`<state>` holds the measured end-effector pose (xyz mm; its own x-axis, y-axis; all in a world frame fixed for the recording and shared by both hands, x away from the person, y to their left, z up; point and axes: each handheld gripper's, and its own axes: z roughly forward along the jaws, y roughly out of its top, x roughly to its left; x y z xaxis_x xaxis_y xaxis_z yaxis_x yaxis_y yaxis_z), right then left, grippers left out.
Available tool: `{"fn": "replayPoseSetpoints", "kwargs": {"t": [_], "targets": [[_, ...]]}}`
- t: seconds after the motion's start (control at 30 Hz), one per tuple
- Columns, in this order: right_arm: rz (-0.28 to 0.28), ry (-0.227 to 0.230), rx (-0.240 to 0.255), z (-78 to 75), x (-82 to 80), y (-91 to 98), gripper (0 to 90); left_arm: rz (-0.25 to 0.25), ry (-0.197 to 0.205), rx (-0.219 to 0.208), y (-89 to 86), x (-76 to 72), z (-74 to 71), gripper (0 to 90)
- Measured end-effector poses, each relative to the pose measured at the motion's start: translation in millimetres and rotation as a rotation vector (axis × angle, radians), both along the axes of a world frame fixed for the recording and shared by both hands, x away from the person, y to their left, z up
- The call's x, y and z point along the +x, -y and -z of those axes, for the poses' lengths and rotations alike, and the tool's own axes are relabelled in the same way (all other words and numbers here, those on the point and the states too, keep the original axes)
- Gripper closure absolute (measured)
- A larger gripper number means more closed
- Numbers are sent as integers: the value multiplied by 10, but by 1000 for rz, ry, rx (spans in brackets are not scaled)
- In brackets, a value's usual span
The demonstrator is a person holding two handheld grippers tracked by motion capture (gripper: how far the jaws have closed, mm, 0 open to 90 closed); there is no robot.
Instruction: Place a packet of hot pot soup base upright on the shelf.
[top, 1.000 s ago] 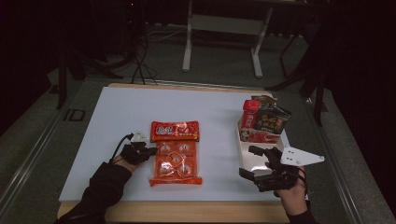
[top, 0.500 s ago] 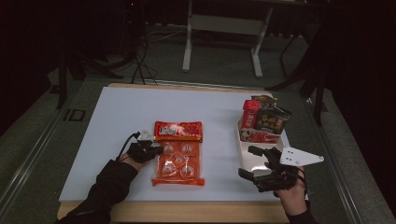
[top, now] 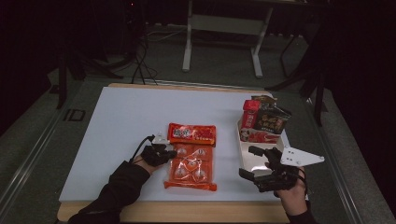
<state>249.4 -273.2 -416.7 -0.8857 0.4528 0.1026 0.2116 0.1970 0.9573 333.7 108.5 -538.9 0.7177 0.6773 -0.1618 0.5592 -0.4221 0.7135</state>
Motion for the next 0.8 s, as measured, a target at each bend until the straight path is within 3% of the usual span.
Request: {"fn": "replayPoseSetpoints", "kwargs": {"t": [0.17,0.27,0.43,0.6,0.8], "targets": [[-1,1,-2,-3,-8,-1,140,6,-3,-3,31,0,-4,900],[2,-3,2,-1,-3,12,140,41,-13,-16,0,-36,-15,899],[3,-3,3,8,-1,20,140,93,-23,7,-21,-188,-22,899],[1,-1,-3,4,-8,2,140,79,-33,-4,-7,-219,-14,900],[-1,1,-2,2,-6,-3,140,80,-14,-10,36,-245,-9,900]]}}
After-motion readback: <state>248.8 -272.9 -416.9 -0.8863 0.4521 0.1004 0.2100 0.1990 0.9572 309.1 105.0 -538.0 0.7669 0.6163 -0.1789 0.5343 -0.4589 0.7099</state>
